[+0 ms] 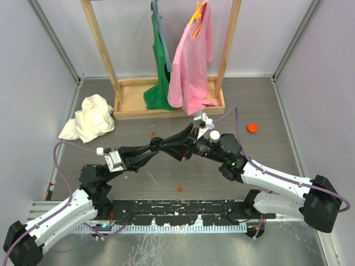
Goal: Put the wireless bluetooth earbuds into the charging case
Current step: Place the earbud in the charging case, then close the charging case.
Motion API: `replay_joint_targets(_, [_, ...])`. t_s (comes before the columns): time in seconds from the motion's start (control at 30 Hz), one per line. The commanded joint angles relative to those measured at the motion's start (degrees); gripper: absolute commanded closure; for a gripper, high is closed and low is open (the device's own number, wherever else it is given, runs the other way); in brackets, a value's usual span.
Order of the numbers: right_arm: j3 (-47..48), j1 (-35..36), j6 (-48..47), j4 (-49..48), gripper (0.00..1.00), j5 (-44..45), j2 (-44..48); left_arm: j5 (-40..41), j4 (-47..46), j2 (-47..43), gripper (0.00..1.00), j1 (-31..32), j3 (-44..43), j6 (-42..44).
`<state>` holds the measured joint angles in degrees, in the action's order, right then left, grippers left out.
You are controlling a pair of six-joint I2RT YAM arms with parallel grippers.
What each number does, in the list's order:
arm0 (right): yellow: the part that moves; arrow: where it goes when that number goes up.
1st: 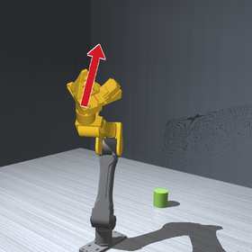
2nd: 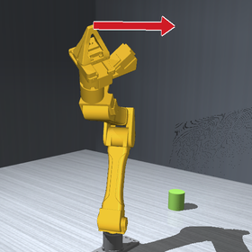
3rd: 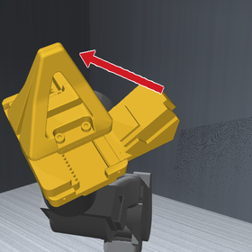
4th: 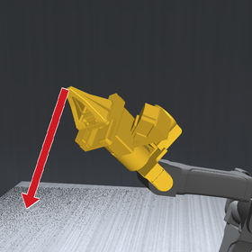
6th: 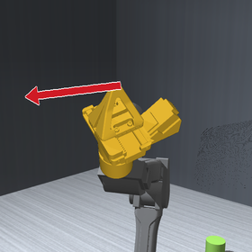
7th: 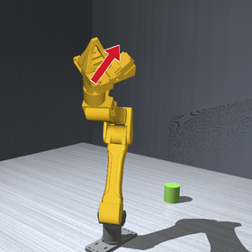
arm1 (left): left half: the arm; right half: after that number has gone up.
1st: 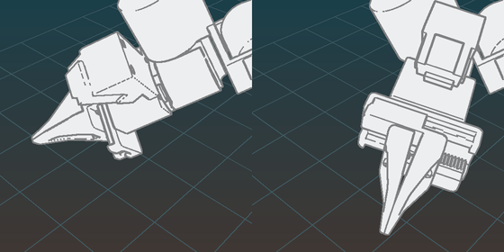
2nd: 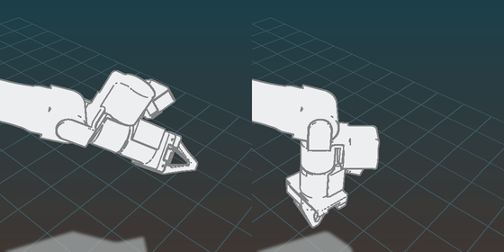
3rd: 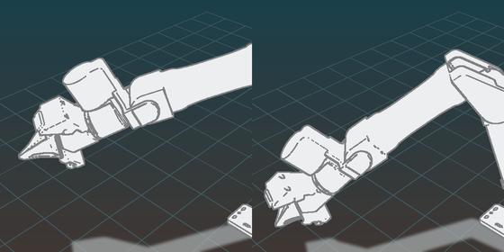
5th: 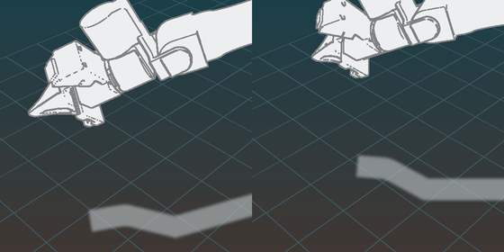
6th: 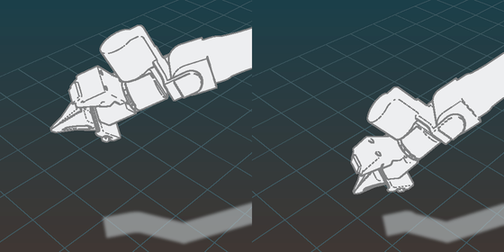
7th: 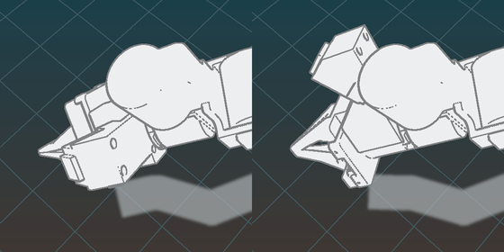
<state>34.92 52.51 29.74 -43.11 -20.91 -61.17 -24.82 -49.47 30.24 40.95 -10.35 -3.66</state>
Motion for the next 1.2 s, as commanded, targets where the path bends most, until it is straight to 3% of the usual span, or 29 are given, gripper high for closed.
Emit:
replay_joint_targets(0.0, [2.8, -0.6, -5.1, 6.4, 0.53, 3.5, 2.4, -0.7, -2.3, -0.6, 1.00, 0.2, -0.8, -0.6])
replay_joint_targets(0.3, [10.3, -6.2, -10.4, 22.0, 0.33, -6.0, 2.0, -0.8, 0.8, 0.2, 1.00, 0.1, 0.3, -2.0])
replay_joint_targets(0.53, [15.4, -7.6, -14.6, 28.4, 0.20, -15.8, -1.7, -2.2, 1.6, 2.4, 1.00, 0.2, -0.5, -3.1])
replay_joint_targets(0.83, [18.8, -7.6, -15.4, 30.8, 0.17, -25.8, -7.3, -3.6, -2.5, 7.7, 1.00, 0.1, -1.6, -4.5])
replay_joint_targets(1.17, [20.0, -7.7, -19.3, 35.7, 0.23, -28.9, -7.9, -2.0, -4.2, 12.3, 1.00, 0.1, -2.0, -5.5])
